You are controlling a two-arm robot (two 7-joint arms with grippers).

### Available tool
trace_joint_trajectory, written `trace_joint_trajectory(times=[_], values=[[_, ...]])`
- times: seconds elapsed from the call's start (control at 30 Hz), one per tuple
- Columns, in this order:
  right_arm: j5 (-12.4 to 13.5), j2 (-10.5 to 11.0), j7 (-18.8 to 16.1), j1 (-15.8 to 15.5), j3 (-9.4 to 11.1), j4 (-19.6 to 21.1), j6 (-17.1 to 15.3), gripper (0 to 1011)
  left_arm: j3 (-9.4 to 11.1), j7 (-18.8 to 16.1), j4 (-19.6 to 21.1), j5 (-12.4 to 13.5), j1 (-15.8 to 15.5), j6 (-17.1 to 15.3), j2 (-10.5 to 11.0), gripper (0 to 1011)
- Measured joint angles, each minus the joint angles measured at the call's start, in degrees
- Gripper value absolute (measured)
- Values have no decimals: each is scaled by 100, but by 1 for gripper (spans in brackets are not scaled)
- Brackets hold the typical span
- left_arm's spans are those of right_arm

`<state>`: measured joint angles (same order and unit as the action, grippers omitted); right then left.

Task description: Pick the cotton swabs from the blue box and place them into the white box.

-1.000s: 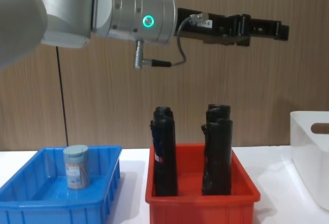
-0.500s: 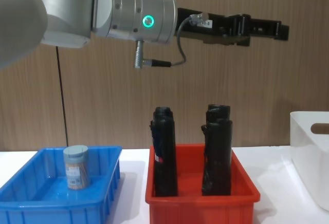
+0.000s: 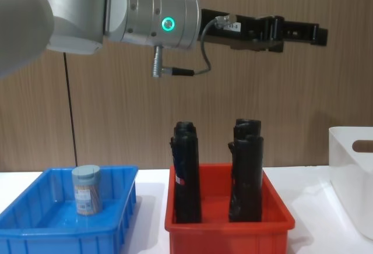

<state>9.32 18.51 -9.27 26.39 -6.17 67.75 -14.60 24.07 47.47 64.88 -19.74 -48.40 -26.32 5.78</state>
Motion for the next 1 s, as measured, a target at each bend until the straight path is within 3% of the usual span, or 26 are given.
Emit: trace_joint_trajectory(times=[0.63, 1.0], values=[[398, 215, 585, -1270, 251, 1555, 669, 1002, 0, 0, 0, 0, 0, 0, 0, 1004], [438, 242, 665, -1476, 266, 1808, 763, 1002, 0, -27, 16, 3, 30, 14, 13, 1004]])
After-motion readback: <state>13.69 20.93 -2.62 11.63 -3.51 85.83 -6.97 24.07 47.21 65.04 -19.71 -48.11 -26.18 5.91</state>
